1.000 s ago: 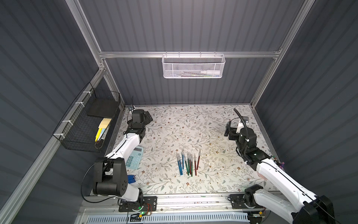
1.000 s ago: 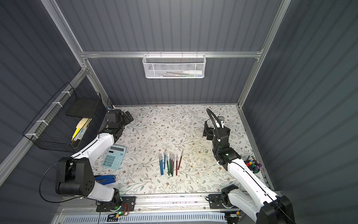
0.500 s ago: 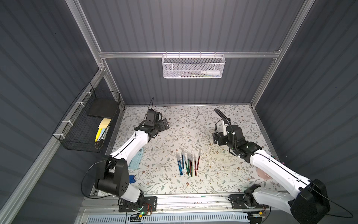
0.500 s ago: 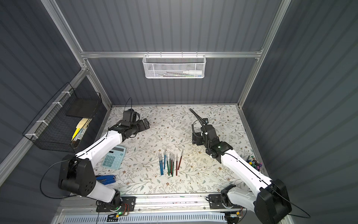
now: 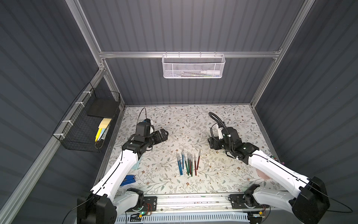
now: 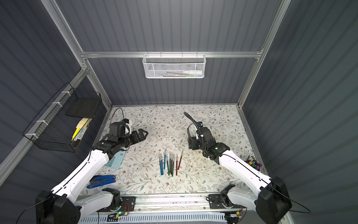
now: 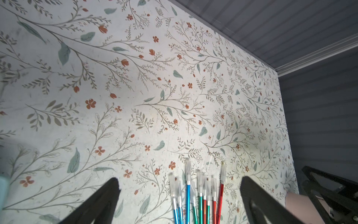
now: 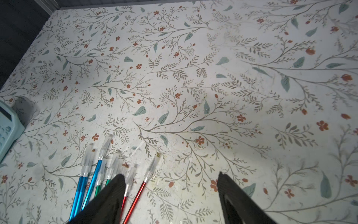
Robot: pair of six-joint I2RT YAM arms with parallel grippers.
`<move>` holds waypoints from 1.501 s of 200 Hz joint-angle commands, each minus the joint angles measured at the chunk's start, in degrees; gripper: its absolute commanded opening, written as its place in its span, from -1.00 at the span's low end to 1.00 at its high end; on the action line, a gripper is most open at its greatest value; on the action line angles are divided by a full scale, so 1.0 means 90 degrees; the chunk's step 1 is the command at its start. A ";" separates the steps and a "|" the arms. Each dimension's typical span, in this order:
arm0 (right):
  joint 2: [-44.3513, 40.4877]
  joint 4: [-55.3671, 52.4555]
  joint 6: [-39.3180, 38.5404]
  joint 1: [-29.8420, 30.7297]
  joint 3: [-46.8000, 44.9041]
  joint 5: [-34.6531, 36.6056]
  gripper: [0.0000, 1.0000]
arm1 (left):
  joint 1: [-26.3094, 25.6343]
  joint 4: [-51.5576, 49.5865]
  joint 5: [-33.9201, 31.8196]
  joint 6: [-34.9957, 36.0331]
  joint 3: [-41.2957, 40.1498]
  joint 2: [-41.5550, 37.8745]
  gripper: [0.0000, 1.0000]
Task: Remove protective caps from carving knives
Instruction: Pick up the carving knife from the center of the board.
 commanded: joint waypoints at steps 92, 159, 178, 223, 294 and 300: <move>-0.0038 -0.0342 0.0737 0.0098 -0.0200 -0.0201 -0.02 | -0.1946 -0.1750 -0.0503 -0.1046 -0.0719 -0.0043 0.91; 0.0006 -0.0353 0.0815 0.0118 -0.0216 -0.0215 -0.13 | -0.2598 -0.1144 -0.0772 -0.1547 -0.0941 0.0934 0.85; -0.0016 -0.0408 0.0775 0.0118 -0.0188 -0.0155 -0.17 | -0.2603 -0.1129 -0.0920 -0.1584 -0.0872 0.1252 0.89; -0.0159 -0.0301 0.0750 0.0118 -0.0266 -0.0036 -0.20 | -0.2626 -0.1224 -0.1199 -0.1595 -0.0546 0.1891 0.83; -0.0035 -0.0177 0.0749 0.0118 -0.0352 -0.0019 -0.20 | -0.2638 -0.1021 -0.1401 -0.1657 -0.0342 0.2218 0.38; -0.0031 -0.0165 0.0759 0.0115 -0.0366 -0.0014 -0.20 | -0.2638 -0.0994 -0.1350 -0.1632 -0.0323 0.2273 0.34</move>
